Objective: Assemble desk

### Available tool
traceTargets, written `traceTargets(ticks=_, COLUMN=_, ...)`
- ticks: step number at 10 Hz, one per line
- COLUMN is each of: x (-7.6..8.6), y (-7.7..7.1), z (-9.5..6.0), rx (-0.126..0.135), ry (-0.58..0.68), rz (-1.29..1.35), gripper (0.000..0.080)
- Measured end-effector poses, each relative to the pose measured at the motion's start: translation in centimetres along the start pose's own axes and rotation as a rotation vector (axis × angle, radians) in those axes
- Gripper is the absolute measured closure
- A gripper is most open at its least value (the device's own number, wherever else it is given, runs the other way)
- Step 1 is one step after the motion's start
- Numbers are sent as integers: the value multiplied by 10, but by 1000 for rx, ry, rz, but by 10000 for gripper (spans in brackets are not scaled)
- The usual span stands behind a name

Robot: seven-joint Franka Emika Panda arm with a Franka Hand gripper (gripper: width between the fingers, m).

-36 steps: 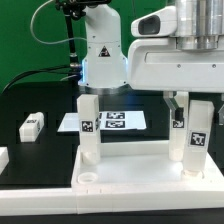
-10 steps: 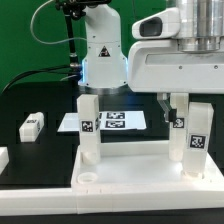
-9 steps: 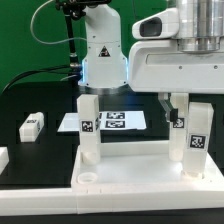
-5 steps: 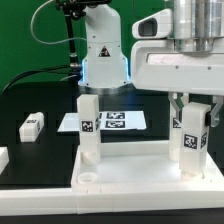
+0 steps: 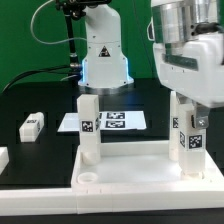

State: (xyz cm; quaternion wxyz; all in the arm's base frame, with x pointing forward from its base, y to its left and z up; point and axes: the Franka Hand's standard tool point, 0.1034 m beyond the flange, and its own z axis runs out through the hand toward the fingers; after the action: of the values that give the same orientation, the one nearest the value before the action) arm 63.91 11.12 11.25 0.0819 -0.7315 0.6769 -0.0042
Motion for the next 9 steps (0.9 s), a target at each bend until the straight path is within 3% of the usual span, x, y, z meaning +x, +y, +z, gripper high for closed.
traceTargets(ticks=2, x=1, y=0, z=0, rx=11, ry=-28, rz=188, gripper=506)
traceTargets(ticks=3, x=0, y=0, z=1, rx=10, ry=-26, rz=174, gripper=426)
traceTargets(ticks=4, x=1, y=0, z=1, rx=10, ry=-26, rz=147, gripper=426)
traceTargets(ticks=6, x=2, y=-2, z=-2, rx=-9, ry=-27, rz=-151, gripper=180)
traceTargets(ticks=9, x=5, y=-2, z=-2, rx=-1, ry=-25, rz=-447, gripper=159)
